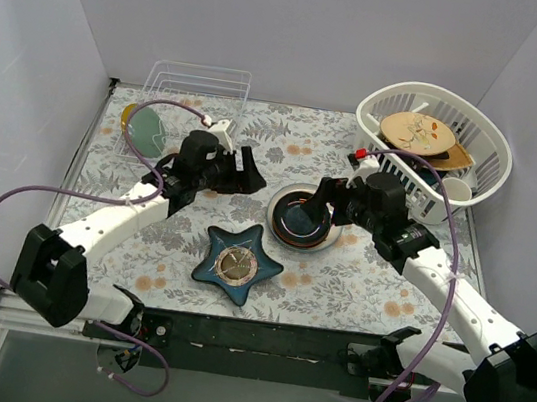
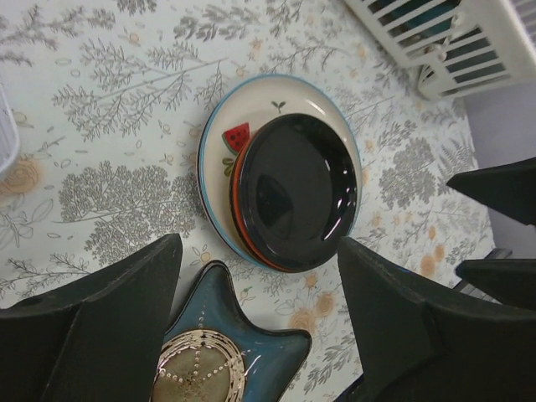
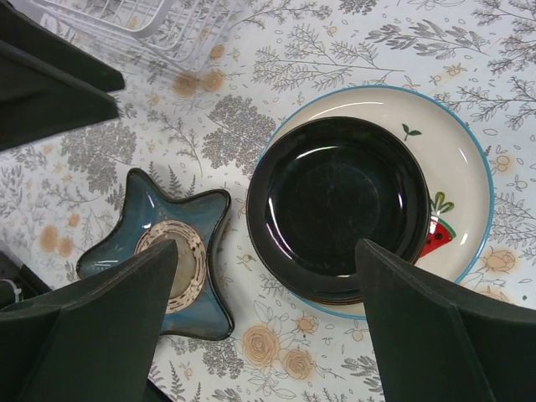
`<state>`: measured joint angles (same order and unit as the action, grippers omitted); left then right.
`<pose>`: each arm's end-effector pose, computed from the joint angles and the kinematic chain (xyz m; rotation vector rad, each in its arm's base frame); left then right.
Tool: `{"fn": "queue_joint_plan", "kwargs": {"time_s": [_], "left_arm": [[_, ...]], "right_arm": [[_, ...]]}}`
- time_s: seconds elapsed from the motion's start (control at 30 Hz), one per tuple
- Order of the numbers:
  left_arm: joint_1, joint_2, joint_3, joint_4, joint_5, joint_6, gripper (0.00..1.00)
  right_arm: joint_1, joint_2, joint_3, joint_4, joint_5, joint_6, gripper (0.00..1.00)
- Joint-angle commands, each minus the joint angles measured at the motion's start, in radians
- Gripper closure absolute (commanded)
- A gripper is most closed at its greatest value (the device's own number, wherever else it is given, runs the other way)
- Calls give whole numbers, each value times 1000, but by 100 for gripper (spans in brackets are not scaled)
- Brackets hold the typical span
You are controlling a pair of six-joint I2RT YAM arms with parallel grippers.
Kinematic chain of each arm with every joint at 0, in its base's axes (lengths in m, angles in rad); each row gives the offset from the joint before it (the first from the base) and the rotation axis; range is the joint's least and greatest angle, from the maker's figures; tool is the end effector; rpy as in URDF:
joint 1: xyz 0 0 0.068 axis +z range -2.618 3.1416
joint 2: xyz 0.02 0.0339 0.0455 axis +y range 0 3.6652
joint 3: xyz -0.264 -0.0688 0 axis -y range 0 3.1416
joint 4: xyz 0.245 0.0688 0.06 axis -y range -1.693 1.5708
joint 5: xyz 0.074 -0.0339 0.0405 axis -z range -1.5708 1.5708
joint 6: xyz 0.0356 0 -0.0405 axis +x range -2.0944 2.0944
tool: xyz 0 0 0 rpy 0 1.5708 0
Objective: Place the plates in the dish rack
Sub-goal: Pick up the plate at the center of the board.
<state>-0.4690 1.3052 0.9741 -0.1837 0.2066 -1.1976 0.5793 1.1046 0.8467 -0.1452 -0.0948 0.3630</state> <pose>0.2613 -0.1406 0.2917 -0.6938 2.2122 -1.1604 0.2109 0.1420 0.3019 -0.2837 2.0211 0.6980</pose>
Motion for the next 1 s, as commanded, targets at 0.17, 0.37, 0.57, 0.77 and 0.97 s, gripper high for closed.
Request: {"fn": "queue_joint_plan", "kwargs": {"time_s": [0.17,0.37,0.57,0.77,0.97], "left_arm": [[-69,78,-64,62,-138,-29,26],[-71,101,-84,107,-116,-45,26],[-74,115,-84,139,-84,-53,26],[-86,129,-77,150,-72,-56,26],[-100,126,-77,156,-70,-54,25]], "right_arm": [[-65,67,-54,116,-134,33,11],[-75,95,-87,134,-91,27,16],[-82,104,-98,115,-39,14,23],[-96,118,-135,133,-16,10,28],[-125,156,-150,179,-13,11,31]]}}
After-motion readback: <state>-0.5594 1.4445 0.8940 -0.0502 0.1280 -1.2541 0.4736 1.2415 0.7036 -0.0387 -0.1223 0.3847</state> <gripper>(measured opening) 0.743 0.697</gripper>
